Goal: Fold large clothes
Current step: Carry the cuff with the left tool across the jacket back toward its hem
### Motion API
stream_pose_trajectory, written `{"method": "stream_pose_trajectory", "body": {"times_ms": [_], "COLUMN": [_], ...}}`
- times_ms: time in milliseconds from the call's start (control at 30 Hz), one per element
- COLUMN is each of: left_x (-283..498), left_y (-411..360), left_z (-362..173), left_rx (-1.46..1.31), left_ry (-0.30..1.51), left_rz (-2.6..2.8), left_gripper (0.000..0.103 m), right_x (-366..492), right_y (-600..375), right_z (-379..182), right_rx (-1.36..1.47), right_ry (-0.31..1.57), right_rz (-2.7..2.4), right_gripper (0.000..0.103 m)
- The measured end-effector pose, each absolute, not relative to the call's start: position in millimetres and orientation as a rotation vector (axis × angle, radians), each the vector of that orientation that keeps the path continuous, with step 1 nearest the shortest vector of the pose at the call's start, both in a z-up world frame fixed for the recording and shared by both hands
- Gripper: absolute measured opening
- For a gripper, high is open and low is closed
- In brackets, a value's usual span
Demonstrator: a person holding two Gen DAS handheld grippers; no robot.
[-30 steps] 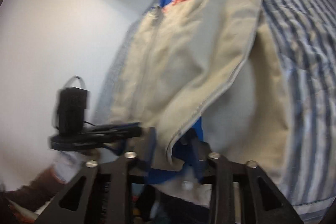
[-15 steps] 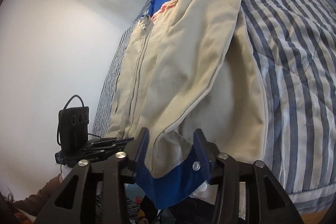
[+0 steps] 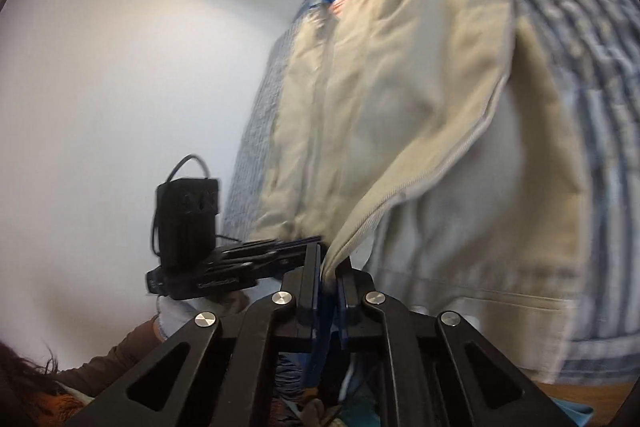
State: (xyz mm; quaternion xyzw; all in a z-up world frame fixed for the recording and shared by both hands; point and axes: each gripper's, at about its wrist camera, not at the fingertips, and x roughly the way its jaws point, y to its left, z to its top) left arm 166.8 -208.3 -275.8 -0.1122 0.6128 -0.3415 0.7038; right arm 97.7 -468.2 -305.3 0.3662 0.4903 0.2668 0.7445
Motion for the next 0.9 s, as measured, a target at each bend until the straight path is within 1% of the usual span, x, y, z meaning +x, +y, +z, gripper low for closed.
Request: {"method": "stream_pose_trajectory", "body": {"times_ms": [33, 67, 100, 133, 200, 267, 333, 400, 533, 700, 767, 800, 833, 900], "left_x": [166.3, 165.8, 165.0, 164.3, 162.2, 160.5, 159.4, 160.0, 159.3, 156.8, 157.4, 157.4, 157.5, 158.1], "left_y": [-208.6, -209.1, -210.4, -211.0, -212.9, -214.0, -213.3, -211.4, -211.9, -219.2, -223.1, -223.6, -223.8, -223.9], "left_z": [-276.4, -277.0, -276.9, -275.5, -269.0, -264.4, -263.3, -265.4, -273.6, -281.2, -282.6, -282.7, -283.3, -283.5], "left_rx": [-0.253, -0.258, -0.256, -0.251, -0.236, -0.228, -0.236, -0.241, -0.251, -0.245, -0.245, -0.247, -0.246, -0.256], "left_ry": [1.367, 1.371, 1.374, 1.373, 1.351, 1.334, 1.324, 1.323, 1.346, 1.352, 1.354, 1.358, 1.359, 1.363], "left_rz": [-0.76, -0.763, -0.766, -0.769, -0.779, -0.778, -0.772, -0.757, -0.755, -0.768, -0.772, -0.773, -0.771, -0.77], "left_gripper": [0.019, 0.019, 0.019, 0.019, 0.019, 0.021, 0.036, 0.037, 0.037, 0.037, 0.031, 0.023, 0.018, 0.013], "right_x": [96.0, 94.3, 93.1, 94.3, 95.5, 102.0, 108.0, 119.4, 148.8, 205.5, 237.1, 254.8, 266.0, 294.2], "right_y": [-476.0, -482.1, -484.8, -484.0, -482.3, -480.7, -487.8, -497.3, -518.2, -521.6, -505.7, -497.3, -491.5, -479.0], "right_z": [-311.9, -320.0, -325.7, -328.6, -331.3, -327.6, -314.4, -301.4, -283.7, -245.1, -232.3, -227.8, -226.2, -221.9], "right_rx": [0.847, 0.869, 0.831, 0.777, 0.675, 0.664, 0.625, 0.615, 0.629, 0.533, 0.454, 0.421, 0.396, 0.359], "right_ry": [1.088, 1.113, 1.145, 1.179, 1.225, 1.205, 1.153, 1.095, 1.012, 0.922, 0.912, 0.912, 0.913, 0.914], "right_rz": [0.577, 0.555, 0.497, 0.452, 0.37, 0.372, 0.349, 0.329, 0.284, 0.29, 0.292, 0.29, 0.292, 0.283], "right_gripper": [0.007, 0.009, 0.011, 0.02, 0.022, 0.027, 0.04, 0.045, 0.045, 0.045, 0.045, 0.045, 0.046, 0.048]}}
